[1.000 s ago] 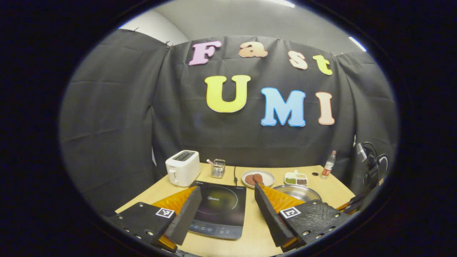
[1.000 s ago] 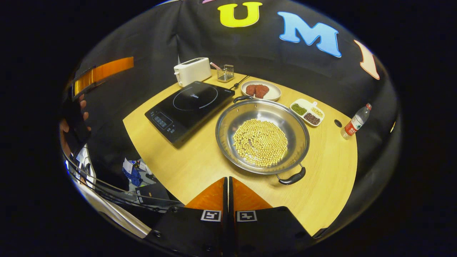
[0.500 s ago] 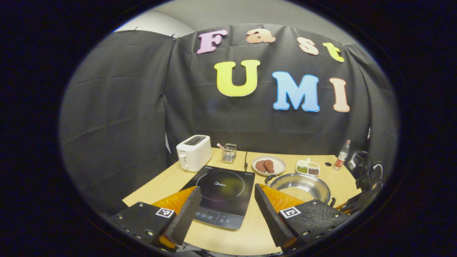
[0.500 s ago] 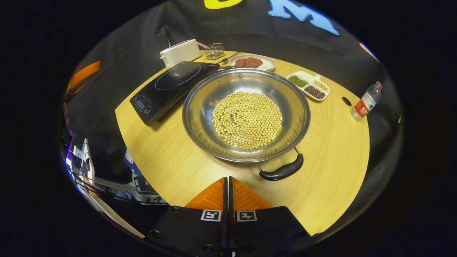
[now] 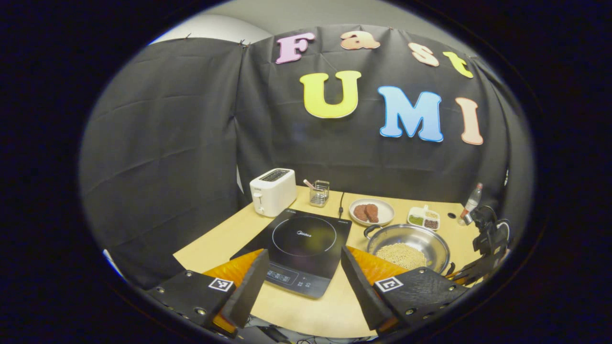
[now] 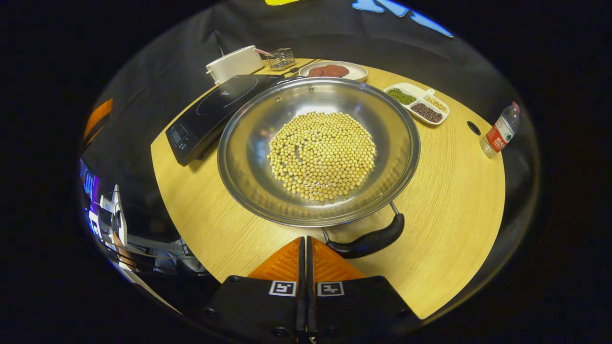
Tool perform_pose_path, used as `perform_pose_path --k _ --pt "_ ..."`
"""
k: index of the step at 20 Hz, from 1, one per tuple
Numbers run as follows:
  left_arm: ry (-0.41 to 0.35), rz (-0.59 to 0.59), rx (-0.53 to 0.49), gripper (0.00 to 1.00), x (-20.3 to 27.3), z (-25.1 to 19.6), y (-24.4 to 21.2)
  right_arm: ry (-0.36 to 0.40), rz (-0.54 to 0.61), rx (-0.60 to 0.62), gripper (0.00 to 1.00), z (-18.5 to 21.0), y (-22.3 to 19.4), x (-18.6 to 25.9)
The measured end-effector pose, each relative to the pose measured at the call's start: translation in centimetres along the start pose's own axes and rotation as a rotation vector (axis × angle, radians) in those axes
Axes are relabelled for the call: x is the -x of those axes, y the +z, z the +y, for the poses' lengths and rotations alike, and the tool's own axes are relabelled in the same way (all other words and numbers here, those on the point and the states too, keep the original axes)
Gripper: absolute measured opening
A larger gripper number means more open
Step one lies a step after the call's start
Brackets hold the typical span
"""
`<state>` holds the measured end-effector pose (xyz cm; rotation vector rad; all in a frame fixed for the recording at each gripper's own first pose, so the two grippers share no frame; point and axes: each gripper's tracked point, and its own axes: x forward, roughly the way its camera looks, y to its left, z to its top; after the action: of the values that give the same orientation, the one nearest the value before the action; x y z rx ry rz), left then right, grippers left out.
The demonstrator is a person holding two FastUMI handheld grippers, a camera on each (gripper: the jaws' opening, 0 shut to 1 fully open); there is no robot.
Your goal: First push the handle of the pot to place it horizontally, then grasp the pot with both hands and set it on the induction cooktop.
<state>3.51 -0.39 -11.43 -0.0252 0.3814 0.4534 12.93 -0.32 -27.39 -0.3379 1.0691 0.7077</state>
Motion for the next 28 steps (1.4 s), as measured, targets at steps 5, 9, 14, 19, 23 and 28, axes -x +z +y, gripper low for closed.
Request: perform_pose_path --k 5,9,14,19,23,28 --pt "-0.01 0.003 -0.011 0.91 0.1 -1.6 -0.1 -0.016 -0.016 -0.012 0.02 -1.0 0.4 -0.1" --pt "-0.007 0.009 -0.02 0.91 0.1 -2.4 -0.4 -0.046 -0.019 -0.043 0.02 -2.8 0.6 0.1" --pt "-0.01 0.021 -0.02 0.92 0.5 -3.9 -0.9 -0.08 -0.034 -0.075 0.02 -5.6 1.1 0.5" --pt "-0.007 0.038 -0.033 0.92 0.7 -5.6 -1.7 -0.09 -0.051 -0.101 0.02 -7.8 1.5 0.7" --pt "0.016 0.043 -0.038 0.89 1.0 -6.7 -1.9 -0.077 -0.068 -0.142 0.02 -8.9 1.7 0.5" --pt "0.06 0.059 -0.026 0.91 1.6 -8.0 -2.5 -0.1 -0.093 -0.177 0.02 -10.3 2.1 0.4"
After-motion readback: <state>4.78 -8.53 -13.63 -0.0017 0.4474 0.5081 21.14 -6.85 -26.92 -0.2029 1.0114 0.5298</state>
